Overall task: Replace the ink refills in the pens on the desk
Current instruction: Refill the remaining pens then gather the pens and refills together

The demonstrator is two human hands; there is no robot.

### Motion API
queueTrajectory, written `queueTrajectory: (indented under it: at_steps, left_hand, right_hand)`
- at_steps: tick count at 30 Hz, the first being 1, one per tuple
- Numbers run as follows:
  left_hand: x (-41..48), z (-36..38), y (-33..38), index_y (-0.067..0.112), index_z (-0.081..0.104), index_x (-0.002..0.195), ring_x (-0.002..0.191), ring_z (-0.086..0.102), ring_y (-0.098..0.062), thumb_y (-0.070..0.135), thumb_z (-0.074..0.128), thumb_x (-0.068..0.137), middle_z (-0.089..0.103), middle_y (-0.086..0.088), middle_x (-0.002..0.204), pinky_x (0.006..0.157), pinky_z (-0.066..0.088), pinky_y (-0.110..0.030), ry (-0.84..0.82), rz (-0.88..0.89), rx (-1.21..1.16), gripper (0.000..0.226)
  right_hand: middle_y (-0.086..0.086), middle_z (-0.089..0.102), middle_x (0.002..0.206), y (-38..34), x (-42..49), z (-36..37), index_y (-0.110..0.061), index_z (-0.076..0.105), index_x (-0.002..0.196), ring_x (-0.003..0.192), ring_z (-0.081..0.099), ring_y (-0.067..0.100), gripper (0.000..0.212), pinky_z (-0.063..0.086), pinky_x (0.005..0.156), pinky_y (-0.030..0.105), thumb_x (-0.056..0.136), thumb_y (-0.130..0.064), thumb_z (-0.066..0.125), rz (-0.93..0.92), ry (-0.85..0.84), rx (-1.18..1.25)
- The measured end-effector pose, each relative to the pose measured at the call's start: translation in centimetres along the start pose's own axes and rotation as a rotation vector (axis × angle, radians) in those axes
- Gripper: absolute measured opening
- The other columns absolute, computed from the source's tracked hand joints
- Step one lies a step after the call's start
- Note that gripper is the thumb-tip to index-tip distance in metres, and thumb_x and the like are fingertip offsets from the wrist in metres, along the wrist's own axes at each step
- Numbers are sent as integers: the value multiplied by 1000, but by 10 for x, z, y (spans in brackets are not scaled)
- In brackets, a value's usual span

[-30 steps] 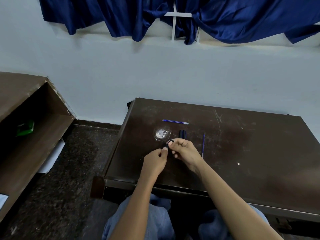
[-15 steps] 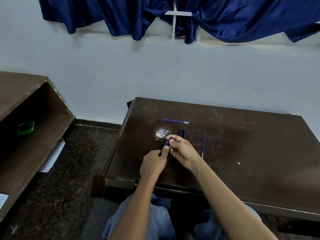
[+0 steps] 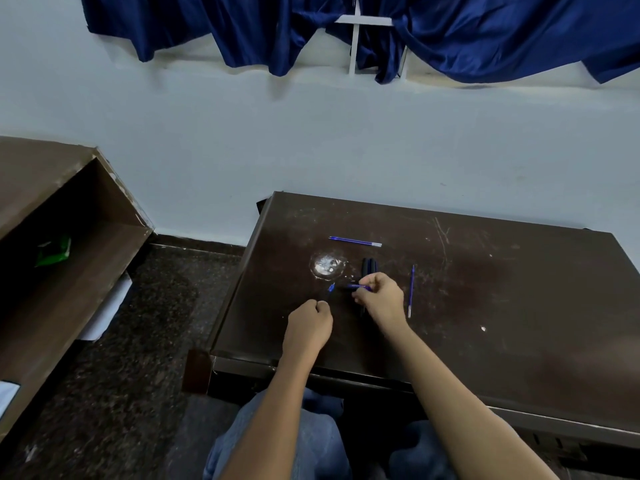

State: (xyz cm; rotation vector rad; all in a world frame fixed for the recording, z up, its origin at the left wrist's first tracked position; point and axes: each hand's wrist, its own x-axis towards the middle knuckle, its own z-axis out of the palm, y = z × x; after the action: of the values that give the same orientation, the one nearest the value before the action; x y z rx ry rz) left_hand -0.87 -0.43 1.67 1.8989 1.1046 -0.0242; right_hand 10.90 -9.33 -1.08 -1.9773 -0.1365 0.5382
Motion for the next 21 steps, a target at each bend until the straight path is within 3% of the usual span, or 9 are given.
queueTrajectory:
  at_steps: [4, 7, 10, 12, 14, 17, 21]
  left_hand:
    - [0, 0, 1, 12, 64, 96, 76, 58, -12, 26, 35, 98, 65, -4, 94, 55, 37, -22, 34, 14, -68, 33]
    - [0, -1, -1, 16, 64, 94, 80, 60, -11, 28, 36, 99, 66, -1, 94, 60, 40, -23, 37, 20, -92, 30]
    - [0, -1, -2, 16, 64, 94, 81, 60, -9, 28, 37, 99, 65, 2, 93, 62, 41, -22, 33, 31, -103, 30]
    - [0, -1, -2, 16, 64, 94, 82, 61, -11, 28, 38, 99, 66, 0, 94, 64, 42, -24, 42, 34, -116, 29]
    - [0, -2, -3, 15, 64, 96, 82, 60, -12, 25, 38, 99, 66, -3, 96, 66, 42, -25, 49, 33, -123, 28]
    - [0, -2, -1, 15, 61, 102, 75, 55, -6, 19, 38, 98, 64, -3, 97, 58, 38, -19, 33, 53, -147, 24]
    - [-4, -1, 3, 29, 56, 89, 75, 55, 1, 17, 41, 97, 62, 10, 86, 57, 35, -14, -42, 145, -156, 20]
  right_hand:
    - [0, 54, 86, 13, -8, 11, -17, 61, 94, 83, 59, 21, 12, 50, 70, 31, 83, -13, 65, -334, -75, -586]
    - [0, 45, 84, 18, -9, 16, -15, 61, 97, 91, 54, 26, 12, 44, 70, 28, 85, -17, 64, -413, -53, -719]
    - [2, 61, 93, 20, -7, 16, -14, 61, 99, 100, 51, 21, 15, 47, 76, 30, 87, -21, 65, -460, -48, -782]
    - [1, 63, 96, 16, -6, 15, -14, 63, 98, 96, 54, 17, 14, 50, 78, 29, 87, -21, 66, -422, -30, -633]
    - [1, 66, 89, 5, -6, 12, -14, 67, 92, 84, 60, 13, 11, 51, 76, 27, 87, -24, 66, -301, -30, -298]
    - [4, 67, 79, -13, -8, 6, -11, 72, 89, 67, 58, 9, 27, 49, 63, 25, 90, -37, 63, -90, -194, 113]
    - [1, 58, 64, -23, -23, 7, -12, 71, 78, 54, 50, 5, 27, 42, 51, 17, 87, -37, 67, -10, -339, 259]
